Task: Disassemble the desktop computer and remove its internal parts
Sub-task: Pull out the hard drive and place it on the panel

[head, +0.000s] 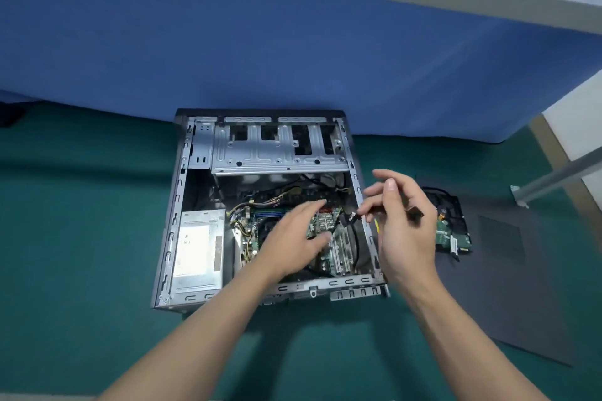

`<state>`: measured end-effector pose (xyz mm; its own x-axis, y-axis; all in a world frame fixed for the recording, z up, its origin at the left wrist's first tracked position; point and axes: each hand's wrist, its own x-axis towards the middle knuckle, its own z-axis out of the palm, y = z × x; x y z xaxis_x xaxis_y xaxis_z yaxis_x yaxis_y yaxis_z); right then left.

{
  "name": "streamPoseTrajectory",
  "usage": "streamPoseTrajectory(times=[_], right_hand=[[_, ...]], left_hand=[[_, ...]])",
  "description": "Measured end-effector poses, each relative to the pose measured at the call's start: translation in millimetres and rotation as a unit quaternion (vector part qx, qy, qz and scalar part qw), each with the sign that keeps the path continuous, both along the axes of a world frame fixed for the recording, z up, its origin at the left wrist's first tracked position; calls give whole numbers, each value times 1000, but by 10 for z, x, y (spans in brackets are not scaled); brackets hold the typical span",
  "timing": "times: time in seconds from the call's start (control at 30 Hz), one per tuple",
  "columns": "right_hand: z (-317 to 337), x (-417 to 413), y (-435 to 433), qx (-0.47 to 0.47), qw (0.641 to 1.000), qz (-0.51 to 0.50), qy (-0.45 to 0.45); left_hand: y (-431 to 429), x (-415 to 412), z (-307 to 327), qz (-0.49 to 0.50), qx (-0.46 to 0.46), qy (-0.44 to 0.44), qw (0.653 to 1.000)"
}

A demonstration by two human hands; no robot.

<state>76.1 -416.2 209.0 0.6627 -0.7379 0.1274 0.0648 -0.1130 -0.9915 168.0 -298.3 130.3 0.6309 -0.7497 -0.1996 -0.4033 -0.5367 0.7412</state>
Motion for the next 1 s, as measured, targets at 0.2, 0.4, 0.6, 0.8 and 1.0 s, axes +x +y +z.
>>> streamPoseTrajectory(times=[0.2,0.4,0.6,0.8,1.0], right_hand=[[-208,-163,54,-141,975,139,100],[-412,-317,-25,-280,922,214,161],[-543,-262,-252,-217,908,222,281],[-318,110,-273,-198,893,304,267],[18,272,-529,-144,944,242,173]], left_hand=[[-223,-204,139,-19,-38,22,999],[-202,-237,-59,291,-152,130,936],[-44,223,435,469,-368,302,744],[-305,160,927,389,-493,459,628],[-502,208,1349,349,-501,486,625]])
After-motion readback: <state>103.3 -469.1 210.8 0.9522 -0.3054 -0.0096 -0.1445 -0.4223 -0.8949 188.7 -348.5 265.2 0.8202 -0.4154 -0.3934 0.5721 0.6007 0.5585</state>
